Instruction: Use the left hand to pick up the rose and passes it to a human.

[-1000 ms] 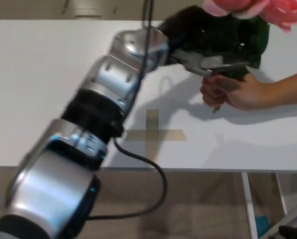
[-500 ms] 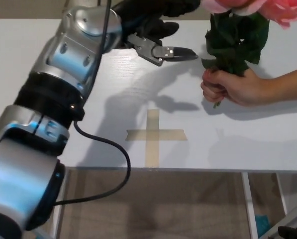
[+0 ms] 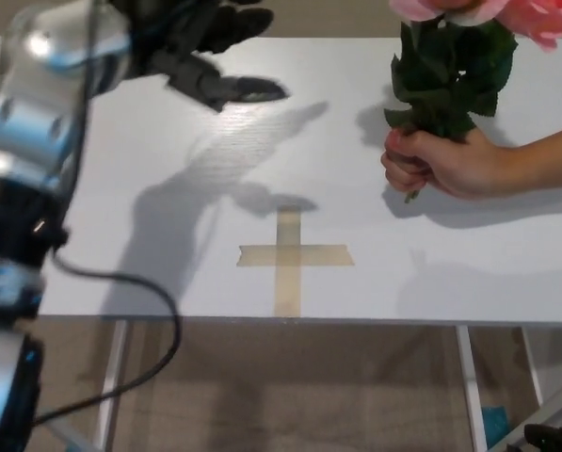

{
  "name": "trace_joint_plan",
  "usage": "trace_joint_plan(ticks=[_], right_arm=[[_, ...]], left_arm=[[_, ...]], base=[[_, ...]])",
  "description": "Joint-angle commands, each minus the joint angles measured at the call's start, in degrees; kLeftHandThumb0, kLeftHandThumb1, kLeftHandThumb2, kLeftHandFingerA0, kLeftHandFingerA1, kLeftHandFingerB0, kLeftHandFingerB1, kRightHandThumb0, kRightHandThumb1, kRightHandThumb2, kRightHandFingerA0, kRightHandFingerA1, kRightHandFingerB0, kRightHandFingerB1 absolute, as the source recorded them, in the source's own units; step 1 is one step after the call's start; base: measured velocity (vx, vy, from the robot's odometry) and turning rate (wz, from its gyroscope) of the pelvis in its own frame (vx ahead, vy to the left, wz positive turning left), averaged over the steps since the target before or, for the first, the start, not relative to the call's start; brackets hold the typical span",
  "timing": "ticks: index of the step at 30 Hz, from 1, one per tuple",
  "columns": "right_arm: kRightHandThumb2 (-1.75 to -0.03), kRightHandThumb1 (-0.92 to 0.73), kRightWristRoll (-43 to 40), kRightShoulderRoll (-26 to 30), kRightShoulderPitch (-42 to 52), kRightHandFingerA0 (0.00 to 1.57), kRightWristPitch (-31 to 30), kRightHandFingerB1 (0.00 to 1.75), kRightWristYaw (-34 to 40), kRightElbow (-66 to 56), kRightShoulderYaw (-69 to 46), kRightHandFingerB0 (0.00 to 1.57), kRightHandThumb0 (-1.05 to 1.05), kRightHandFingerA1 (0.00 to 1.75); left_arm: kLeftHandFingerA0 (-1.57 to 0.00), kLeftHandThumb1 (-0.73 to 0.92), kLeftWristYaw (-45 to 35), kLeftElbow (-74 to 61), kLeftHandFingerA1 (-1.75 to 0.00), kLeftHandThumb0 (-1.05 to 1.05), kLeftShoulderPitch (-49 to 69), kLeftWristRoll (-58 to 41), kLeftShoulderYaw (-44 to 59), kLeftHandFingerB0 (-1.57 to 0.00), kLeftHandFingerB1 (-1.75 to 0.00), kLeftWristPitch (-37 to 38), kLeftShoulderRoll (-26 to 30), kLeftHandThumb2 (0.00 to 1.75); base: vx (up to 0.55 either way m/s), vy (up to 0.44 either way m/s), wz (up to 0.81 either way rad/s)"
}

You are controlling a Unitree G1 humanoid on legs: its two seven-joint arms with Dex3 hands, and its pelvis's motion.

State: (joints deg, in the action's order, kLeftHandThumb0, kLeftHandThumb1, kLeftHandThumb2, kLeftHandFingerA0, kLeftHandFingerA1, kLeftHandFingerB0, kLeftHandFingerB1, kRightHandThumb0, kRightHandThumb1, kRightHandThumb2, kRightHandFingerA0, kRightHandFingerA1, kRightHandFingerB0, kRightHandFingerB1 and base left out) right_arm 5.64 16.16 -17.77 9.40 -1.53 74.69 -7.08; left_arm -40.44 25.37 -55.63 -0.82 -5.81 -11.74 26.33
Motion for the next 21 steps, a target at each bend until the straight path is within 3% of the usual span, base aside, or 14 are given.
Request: trace_joint_plan(ticks=[1,2,4,5,6,8,9,11,13,14,18,21], right_arm=[[-0.64,-0.77,0.0,0.0,1.1,0.65,-0.7,0.36,-0.2,0.4,0.3,0.5,-0.57,0.44],[-0.64,-0.77,0.0,0.0,1.2,0.64,-0.8,0.36,-0.2,0.5,0.3,0.51,-0.57,0.44],[-0.64,-0.77,0.0,-0.1,1.4,0.64,-0.8,0.36,-0.2,0.6,0.3,0.51,-0.57,0.44],[-0.64,-0.77,0.2,0.1,1.7,0.64,-0.8,0.36,-0.2,0.6,0.4,0.51,-0.57,0.44],[-0.64,-0.77,0.3,0.2,1.9,0.64,-0.9,0.35,-0.1,0.7,0.6,0.5,-0.57,0.45],[-0.64,-0.77,0.4,0.2,1.9,0.64,-0.9,0.35,-0.1,0.7,0.6,0.5,-0.57,0.45],[-0.64,-0.77,0.5,0.1,2.1,0.64,-0.9,0.35,0.0,0.8,0.7,0.49,-0.58,0.45],[-0.64,-0.77,0.8,0.0,2.5,0.63,-1.1,0.35,0.3,0.9,1.1,0.48,-0.58,0.45],[-0.64,-0.77,0.8,0.0,2.5,0.63,-1.1,0.35,0.4,0.9,1.2,0.48,-0.58,0.45],[-0.64,-0.77,0.6,0.0,2.4,0.63,-1.4,0.35,0.0,0.9,1.0,0.48,-0.58,0.45],[-0.64,-0.77,0.3,0.1,2.5,0.64,-1.4,0.35,-0.2,0.9,0.9,0.48,-0.58,0.45],[-0.64,-0.77,0.7,0.2,2.6,0.63,-1.3,0.35,0.1,0.9,1.2,0.48,-0.57,0.44]], left_arm=[[-0.11,0.37,-3.2,-16.8,-0.34,-0.6,15.0,-7.2,9.5,0.0,-0.2,3.0,5.5,0.75],[-0.28,0.36,-3.7,-20.5,-0.41,-0.59,18.5,-8.8,12.2,-0.05,-0.28,2.6,6.2,0.68],[-0.28,0.36,-4.2,-24.7,-0.41,-0.59,22.1,-10.6,15.0,-0.05,-0.28,1.3,6.7,0.68],[-0.45,0.41,-4.5,-27.7,-0.36,-0.51,25.9,-12.5,17.7,-0.18,-0.3,1.2,6.6,0.53],[-0.49,0.41,-5.2,-30.6,-0.37,-0.49,29.9,-14.8,21.0,-0.24,-0.31,1.3,6.6,0.53],[-0.49,0.41,-5.4,-32.1,-0.37,-0.49,31.4,-15.5,22.2,-0.24,-0.31,0.8,6.6,0.53],[-0.55,0.43,-6.6,-34.0,-0.38,-0.44,34.9,-17.5,24.7,-0.35,-0.33,0.9,6.3,0.54],[-0.57,0.46,-9.2,-38.8,-0.38,-0.4,43.2,-22.4,31.0,-0.37,-0.33,0.8,5.7,0.54],[-0.57,0.46,-9.2,-39.7,-0.38,-0.4,44.0,-22.8,31.5,-0.37,-0.33,0.4,5.6,0.54],[-0.58,0.45,-11.6,-43.5,-0.48,-0.43,51.0,-27.3,36.7,-0.35,-0.41,0.0,4.5,0.68],[-0.59,0.45,-12.1,-45.6,-0.49,-0.43,54.3,-29.3,38.4,-0.35,-0.41,-0.5,4.2,0.68],[-0.64,0.45,-16.7,-47.9,-0.5,-0.43,65.3,-33.4,43.5,-0.41,-0.43,1.5,1.7,0.68]], base=[[0.0,0.0,0.0],[0.0,0.0,0.0],[0.0,0.0,0.0],[0.0,0.0,0.0],[0.0,0.0,0.0],[0.0,0.0,0.0],[0.0,0.0,0.0],[0.0,0.0,0.0],[0.0,0.0,0.0],[0.0,0.0,0.0],[0.0,0.0,0.0],[0.0,0.0,0.0]])
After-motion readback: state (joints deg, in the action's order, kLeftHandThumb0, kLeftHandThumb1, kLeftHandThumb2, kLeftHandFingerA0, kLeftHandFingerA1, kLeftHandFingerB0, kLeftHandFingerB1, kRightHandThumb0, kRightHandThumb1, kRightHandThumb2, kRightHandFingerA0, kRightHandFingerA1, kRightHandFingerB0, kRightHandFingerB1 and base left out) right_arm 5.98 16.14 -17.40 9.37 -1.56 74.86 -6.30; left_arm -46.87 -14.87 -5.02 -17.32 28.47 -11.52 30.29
